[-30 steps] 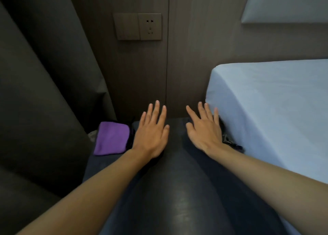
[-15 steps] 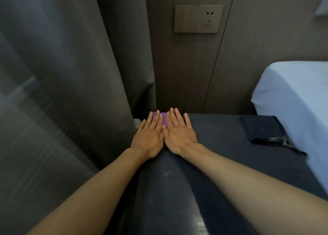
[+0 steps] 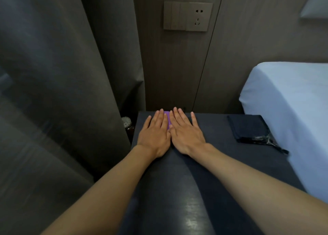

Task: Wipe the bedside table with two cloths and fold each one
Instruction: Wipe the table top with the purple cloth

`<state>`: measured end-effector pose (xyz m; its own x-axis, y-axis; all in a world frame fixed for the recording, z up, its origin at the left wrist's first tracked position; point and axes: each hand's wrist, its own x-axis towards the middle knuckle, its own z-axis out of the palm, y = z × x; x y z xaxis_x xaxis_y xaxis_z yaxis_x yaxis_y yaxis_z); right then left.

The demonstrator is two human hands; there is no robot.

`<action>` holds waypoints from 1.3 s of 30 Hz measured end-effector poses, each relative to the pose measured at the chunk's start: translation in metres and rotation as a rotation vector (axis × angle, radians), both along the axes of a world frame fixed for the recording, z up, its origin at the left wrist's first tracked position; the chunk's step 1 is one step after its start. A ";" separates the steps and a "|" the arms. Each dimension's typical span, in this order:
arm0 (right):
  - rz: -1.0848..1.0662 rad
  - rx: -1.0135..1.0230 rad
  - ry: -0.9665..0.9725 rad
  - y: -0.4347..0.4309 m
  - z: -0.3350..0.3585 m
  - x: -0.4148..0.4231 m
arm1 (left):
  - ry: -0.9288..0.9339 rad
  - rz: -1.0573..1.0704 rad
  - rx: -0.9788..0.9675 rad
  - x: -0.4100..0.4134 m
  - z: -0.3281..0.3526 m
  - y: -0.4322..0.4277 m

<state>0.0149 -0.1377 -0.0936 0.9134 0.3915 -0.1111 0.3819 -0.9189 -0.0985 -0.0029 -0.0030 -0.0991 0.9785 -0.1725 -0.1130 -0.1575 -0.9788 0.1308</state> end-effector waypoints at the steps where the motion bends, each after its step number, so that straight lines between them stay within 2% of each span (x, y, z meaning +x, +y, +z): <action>1: -0.011 -0.003 0.005 -0.007 0.001 0.000 | -0.001 -0.014 0.006 0.002 0.000 -0.007; 10: -0.132 0.038 0.007 -0.057 0.001 0.001 | -0.002 -0.127 0.035 0.019 0.000 -0.055; 16: -0.290 0.057 0.017 -0.081 -0.005 -0.007 | 0.017 -0.248 -0.004 0.028 0.000 -0.084; 22: -0.454 0.095 -0.002 -0.068 -0.007 -0.025 | 0.039 -0.377 0.015 0.032 0.001 -0.080; 31: -0.625 0.041 -0.028 -0.043 -0.009 -0.060 | 0.026 -0.511 0.025 0.011 0.007 -0.065; 39: -0.570 0.040 -0.023 -0.012 -0.010 -0.077 | 0.029 -0.470 0.049 -0.015 0.011 -0.030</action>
